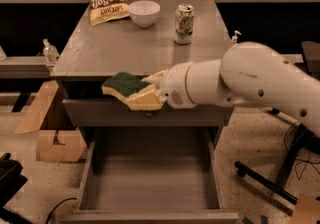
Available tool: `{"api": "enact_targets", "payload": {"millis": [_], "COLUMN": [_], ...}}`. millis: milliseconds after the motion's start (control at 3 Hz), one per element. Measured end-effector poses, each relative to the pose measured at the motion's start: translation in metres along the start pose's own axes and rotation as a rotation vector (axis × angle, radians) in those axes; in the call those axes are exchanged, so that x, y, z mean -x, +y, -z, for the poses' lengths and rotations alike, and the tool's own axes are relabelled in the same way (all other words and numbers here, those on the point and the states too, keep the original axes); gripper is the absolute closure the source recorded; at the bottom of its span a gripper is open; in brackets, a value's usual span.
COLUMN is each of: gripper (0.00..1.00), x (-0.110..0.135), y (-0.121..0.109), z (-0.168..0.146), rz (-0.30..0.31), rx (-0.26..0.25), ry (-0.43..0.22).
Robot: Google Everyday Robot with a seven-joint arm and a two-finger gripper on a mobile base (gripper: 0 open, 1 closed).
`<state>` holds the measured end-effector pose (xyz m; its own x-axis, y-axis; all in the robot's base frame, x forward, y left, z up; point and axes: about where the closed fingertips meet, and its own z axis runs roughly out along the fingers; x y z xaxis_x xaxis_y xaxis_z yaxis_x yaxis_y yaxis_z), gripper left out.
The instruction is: Place sponge into middle drawer
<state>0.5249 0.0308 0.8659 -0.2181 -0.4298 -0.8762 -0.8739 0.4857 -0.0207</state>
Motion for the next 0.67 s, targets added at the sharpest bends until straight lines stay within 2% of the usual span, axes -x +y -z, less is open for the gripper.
{"api": "enact_targets", "payload": {"millis": [333, 667], "gripper": [1.00, 1.00], "x": [-0.030, -0.063], "y": [0.003, 0.007], "z": [-0.006, -0.011], "rz": [0.023, 0.093], "rx": [0.022, 0.051], "ry": [-0.048, -0.116]}}
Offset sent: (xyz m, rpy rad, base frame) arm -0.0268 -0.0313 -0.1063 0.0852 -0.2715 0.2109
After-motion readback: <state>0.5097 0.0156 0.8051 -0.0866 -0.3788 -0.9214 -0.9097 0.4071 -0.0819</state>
